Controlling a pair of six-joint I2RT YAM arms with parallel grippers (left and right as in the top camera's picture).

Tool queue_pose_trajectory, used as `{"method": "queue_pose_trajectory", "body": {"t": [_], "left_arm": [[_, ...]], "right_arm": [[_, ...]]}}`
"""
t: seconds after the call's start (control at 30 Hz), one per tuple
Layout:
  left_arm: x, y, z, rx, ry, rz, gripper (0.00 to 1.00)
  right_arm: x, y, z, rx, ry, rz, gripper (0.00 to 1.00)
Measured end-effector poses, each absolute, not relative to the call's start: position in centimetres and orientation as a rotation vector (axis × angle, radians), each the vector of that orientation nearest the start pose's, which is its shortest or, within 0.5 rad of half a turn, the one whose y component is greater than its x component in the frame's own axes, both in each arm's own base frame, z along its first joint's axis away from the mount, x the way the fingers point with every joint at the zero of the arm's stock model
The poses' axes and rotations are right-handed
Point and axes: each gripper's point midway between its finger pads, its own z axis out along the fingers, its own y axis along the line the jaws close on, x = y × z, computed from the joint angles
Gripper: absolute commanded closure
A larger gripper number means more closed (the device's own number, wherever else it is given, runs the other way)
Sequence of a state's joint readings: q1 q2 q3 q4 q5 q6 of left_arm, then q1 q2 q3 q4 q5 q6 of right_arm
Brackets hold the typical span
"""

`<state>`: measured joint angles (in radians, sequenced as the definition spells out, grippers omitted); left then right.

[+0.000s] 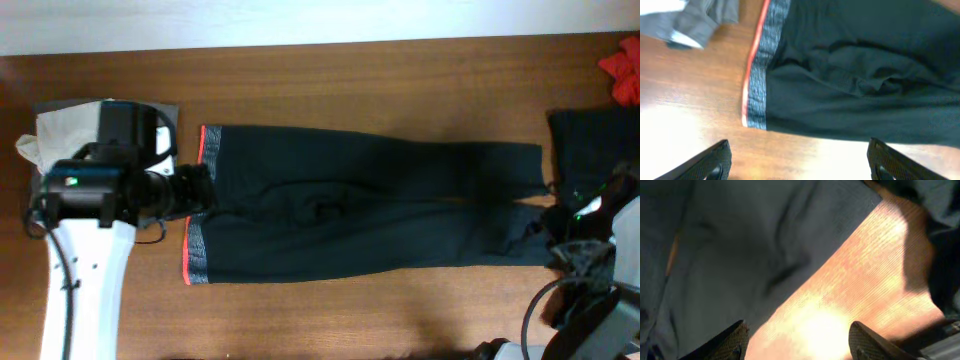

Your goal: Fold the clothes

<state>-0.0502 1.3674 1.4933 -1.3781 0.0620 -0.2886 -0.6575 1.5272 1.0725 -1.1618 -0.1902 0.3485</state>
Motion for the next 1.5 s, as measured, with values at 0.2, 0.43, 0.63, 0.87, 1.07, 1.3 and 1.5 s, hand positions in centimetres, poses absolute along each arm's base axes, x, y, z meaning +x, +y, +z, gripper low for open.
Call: {"method": "queue_pose_trajectory", "body": {"t": [0.2,0.43,0.63,0.87,1.07,1.3,1.5], "left_arm": [[27.4,-2.7,18.8,-0.352,2.882,-0.172,0.13],[26.1,-1.4,15.4,-0.578,2.924,-0.163,0.13],[25.8,-0.4,12.6,-0.778,2.903,-0.186,0.13],[25.5,-0.5,10.2,-0.863,2.892,-0.233,0.13],[25.0,-0.6,9.7,-0.884,2.906,-0.232,0.13],[24.3,-0.6,9.5,-0.929,2.922,-0.23,0.13],[22.6,-0.7,7.4,-1.043,2.946,-0.212,0.13]], "right_arm": [[21.8,-13.0,6.0,1.541,2.678,0.31,0.25],[21.0,-13.4,3.8,1.603,2.642,0.231,0.24],[21.0,-13.7,2.1,1.619,2.597,0.202,0.24],[21.2,-13.9,0.8,1.649,2.528,0.19,0.26],[21.1,-13.8,0.1,1.673,2.505,0.19,0.29],[21.3,-14.0,0.1,1.683,2.487,0.191,0.15],[21.7,-14.2,0.3,1.675,2.473,0.194,0.06]]}}
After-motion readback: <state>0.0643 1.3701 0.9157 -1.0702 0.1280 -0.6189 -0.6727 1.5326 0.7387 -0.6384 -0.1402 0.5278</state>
